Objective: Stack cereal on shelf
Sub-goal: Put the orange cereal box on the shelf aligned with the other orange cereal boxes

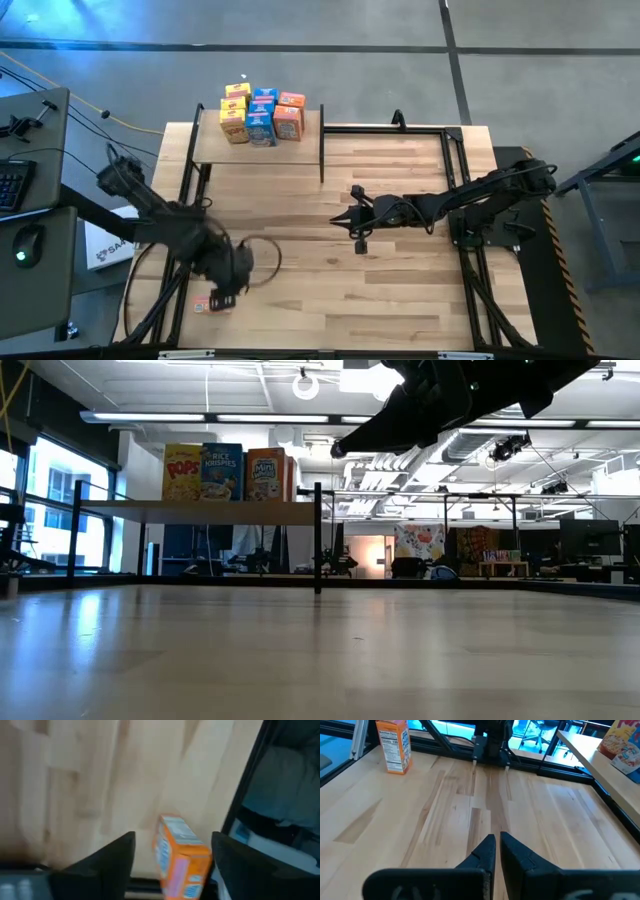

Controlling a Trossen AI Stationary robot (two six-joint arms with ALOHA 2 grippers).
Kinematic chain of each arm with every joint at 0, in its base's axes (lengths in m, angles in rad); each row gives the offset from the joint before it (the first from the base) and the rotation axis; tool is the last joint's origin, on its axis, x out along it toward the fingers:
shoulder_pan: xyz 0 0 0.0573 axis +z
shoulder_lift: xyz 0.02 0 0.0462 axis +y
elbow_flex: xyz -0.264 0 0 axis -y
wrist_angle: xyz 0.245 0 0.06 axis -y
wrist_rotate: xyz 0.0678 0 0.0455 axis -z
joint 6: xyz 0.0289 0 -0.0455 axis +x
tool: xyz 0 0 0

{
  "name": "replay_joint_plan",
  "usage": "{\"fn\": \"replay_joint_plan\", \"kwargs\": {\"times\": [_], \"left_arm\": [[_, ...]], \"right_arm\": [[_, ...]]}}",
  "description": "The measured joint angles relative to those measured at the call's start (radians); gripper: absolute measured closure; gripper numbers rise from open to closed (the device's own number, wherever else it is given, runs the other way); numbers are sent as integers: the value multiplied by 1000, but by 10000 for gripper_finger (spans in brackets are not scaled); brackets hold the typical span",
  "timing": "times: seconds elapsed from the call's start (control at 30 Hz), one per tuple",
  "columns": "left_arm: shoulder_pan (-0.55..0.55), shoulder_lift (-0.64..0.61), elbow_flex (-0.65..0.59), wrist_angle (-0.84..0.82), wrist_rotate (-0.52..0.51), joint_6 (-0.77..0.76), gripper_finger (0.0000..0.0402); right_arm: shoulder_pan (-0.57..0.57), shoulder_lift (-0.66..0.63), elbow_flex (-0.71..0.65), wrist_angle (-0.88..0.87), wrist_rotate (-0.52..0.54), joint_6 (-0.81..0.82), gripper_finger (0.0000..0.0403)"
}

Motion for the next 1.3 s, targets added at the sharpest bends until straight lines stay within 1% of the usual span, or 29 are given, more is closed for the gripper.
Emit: {"fn": "replay_joint_plan", "kwargs": {"times": [0.13,0.2,0.23,0.4,0.57,0.83,1.13,1.23,1.3], "left_arm": [[-73,94,46,-5,11,-64,114],[-92,133,53,-6,18,-77,102],[-98,152,55,-7,37,-82,98],[-104,224,55,-15,161,-87,87],[-117,268,55,-15,198,-81,87],[-141,280,55,-109,197,-95,87],[-142,280,55,-76,103,-87,87],[-142,280,49,-75,100,-88,87],[-143,280,30,-74,119,-100,91]], "right_arm": [[0,0,0,-1,-5,7,389],[0,0,0,-2,-9,8,389],[1,0,0,-2,-9,8,389],[7,0,0,-3,-10,16,389],[13,-1,0,-3,-12,8,389],[13,-1,0,-2,-12,8,389],[13,-1,0,0,-12,8,389],[13,-1,0,0,-12,8,389],[13,-1,0,0,-12,8,389]]}}
